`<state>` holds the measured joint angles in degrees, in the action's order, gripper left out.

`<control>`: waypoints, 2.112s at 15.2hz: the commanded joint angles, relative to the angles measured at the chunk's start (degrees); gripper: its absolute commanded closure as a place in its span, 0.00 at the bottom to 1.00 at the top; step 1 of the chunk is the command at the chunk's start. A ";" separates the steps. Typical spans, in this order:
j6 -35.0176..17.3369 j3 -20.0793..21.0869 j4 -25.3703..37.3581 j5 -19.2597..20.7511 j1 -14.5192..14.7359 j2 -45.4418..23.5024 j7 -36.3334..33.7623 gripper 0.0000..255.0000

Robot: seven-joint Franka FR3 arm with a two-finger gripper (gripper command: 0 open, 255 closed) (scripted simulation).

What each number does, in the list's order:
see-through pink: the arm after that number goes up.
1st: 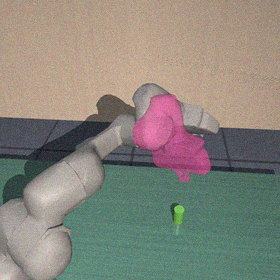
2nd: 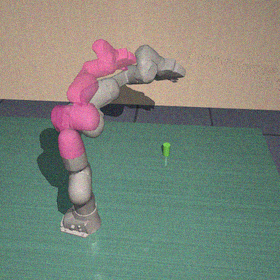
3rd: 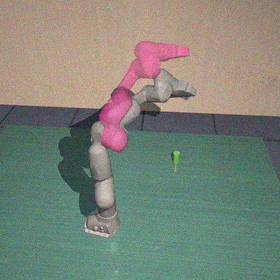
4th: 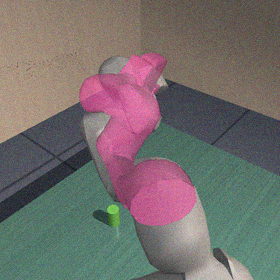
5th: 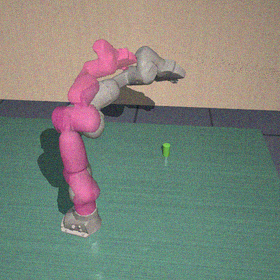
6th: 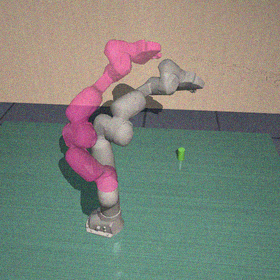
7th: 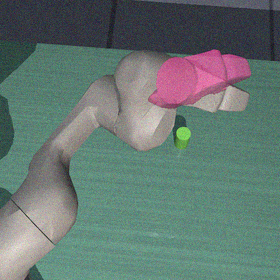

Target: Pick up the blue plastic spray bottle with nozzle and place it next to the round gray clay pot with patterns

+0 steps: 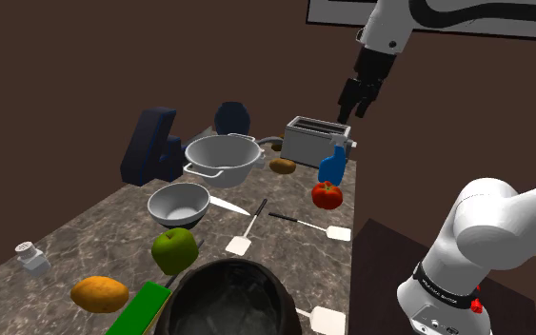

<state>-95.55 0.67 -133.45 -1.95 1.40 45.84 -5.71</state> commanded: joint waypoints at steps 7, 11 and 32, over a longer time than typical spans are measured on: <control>-4.14 -7.48 -1.65 4.36 -1.15 -4.35 10.50 0.00; -7.19 -12.35 -1.16 6.79 -1.79 -8.93 17.42 0.00; -20.94 -31.21 14.52 3.42 -2.62 -43.58 50.69 0.00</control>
<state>-115.76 -30.38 -118.96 1.89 -1.16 3.11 44.47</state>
